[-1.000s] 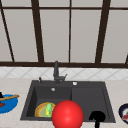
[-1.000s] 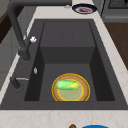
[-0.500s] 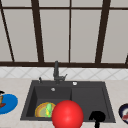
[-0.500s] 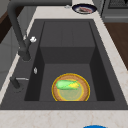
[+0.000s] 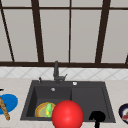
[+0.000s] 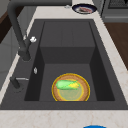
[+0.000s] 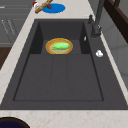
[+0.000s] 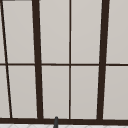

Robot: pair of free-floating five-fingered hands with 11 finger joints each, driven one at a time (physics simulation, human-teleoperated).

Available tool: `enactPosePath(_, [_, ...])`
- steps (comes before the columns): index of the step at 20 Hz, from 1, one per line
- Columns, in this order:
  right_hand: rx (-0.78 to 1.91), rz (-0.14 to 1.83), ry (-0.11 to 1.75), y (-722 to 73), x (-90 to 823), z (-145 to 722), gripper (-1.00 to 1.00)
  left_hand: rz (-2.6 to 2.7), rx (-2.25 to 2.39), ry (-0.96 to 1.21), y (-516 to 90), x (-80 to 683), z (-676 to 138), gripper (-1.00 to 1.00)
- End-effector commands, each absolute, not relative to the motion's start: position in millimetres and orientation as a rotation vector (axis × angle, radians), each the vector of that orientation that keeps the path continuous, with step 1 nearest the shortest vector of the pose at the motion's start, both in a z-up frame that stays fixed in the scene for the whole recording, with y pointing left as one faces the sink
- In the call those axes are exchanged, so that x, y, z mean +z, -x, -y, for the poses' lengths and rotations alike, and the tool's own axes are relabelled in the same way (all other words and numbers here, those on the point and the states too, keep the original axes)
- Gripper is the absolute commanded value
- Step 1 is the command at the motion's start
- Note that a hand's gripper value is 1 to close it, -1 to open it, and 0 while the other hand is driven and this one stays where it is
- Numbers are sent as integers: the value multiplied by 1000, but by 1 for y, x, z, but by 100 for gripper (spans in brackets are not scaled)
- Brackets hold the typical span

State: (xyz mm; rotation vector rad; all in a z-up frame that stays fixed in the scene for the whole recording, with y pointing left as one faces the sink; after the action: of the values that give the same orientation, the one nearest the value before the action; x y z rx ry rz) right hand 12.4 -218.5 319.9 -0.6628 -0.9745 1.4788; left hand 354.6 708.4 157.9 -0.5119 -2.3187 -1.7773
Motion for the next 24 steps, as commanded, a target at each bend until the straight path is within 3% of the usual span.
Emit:
enactPosePath(1, [1479,975,663,-12,320,219,0,2300,-1797,509,-352,172,-708,-100])
enactPosePath(24, [1479,975,663,-12,320,219,0,2227,-1784,495,-286,214,-710,-100])
